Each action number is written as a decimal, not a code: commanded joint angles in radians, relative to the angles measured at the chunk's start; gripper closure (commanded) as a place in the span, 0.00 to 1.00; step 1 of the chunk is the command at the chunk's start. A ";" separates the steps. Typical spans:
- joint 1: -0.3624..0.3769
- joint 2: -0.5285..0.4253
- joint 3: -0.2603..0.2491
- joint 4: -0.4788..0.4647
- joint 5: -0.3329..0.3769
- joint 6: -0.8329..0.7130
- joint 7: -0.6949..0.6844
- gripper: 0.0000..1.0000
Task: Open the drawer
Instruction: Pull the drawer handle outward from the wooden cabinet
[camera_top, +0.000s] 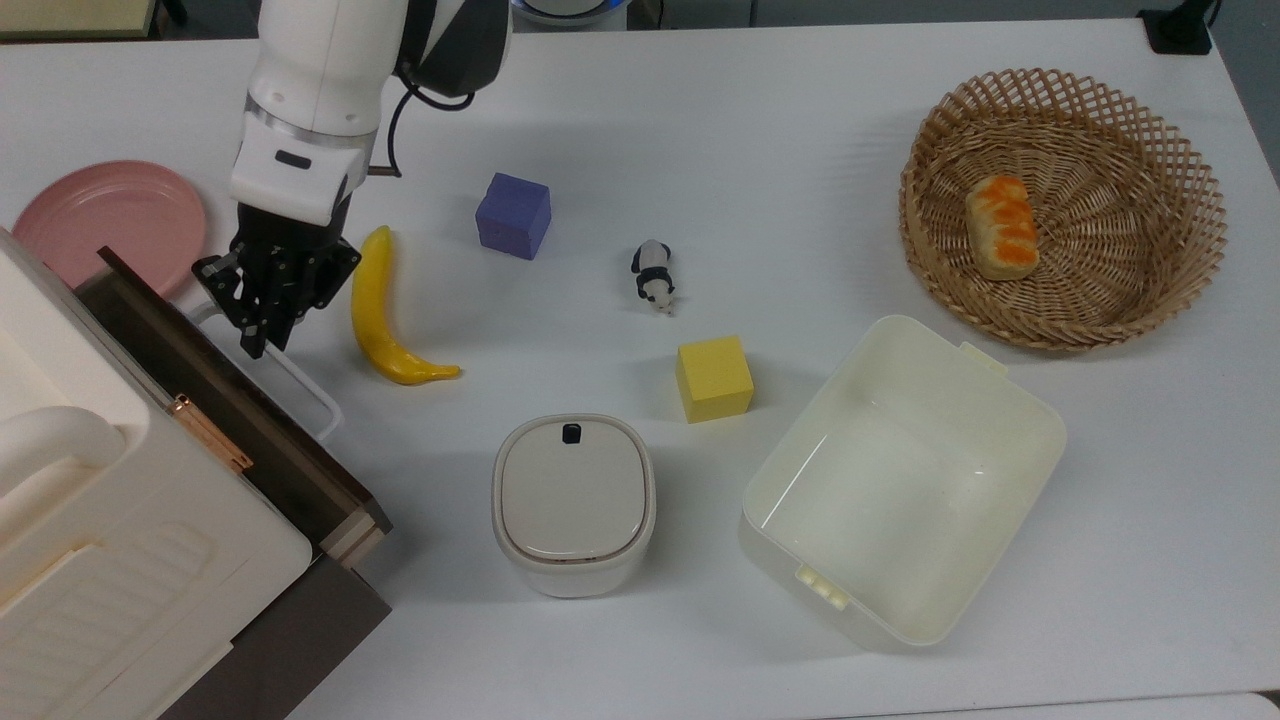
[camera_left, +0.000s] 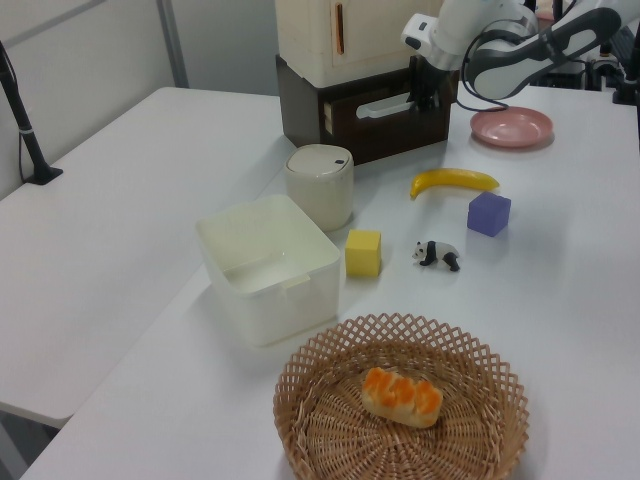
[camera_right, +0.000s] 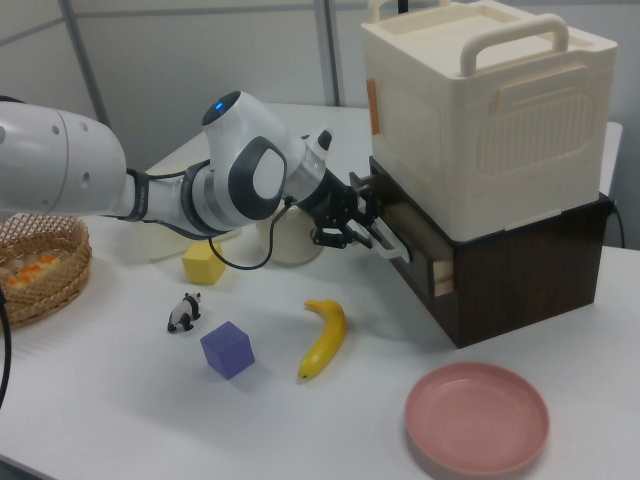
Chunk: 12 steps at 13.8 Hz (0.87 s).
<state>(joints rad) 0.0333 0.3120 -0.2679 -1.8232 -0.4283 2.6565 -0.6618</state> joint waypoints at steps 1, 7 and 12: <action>0.031 -0.109 -0.004 -0.162 -0.018 -0.010 0.001 0.81; 0.060 -0.192 0.004 -0.185 -0.010 -0.162 -0.004 0.81; 0.068 -0.244 0.055 -0.188 0.054 -0.329 -0.013 0.81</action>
<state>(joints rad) 0.0843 0.1506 -0.2415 -1.9358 -0.4134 2.4237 -0.6619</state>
